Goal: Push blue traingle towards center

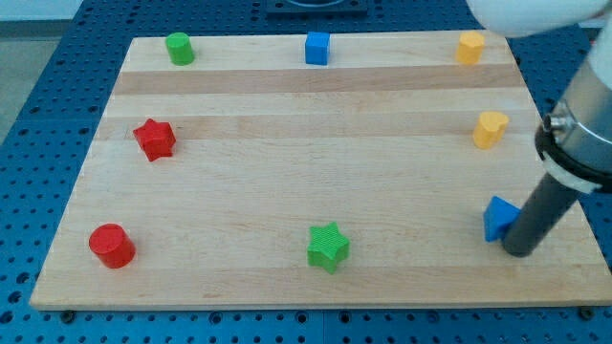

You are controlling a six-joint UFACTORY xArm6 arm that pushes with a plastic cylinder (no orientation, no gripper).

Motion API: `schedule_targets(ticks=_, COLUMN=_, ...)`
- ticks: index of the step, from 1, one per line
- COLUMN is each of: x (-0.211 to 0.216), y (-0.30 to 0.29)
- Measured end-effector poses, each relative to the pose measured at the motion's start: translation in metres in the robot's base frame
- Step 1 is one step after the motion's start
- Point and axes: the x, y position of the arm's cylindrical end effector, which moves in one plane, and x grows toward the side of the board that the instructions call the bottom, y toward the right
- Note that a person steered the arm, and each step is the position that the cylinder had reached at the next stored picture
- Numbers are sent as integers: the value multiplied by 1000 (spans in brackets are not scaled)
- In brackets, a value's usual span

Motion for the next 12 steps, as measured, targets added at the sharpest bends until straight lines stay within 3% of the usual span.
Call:
schedule_targets(ticks=4, x=-87, y=-8)
schedule_targets(ticks=7, x=-62, y=-93)
schedule_targets(ticks=10, x=-56, y=-215)
schedule_targets(ticks=12, x=-74, y=-221)
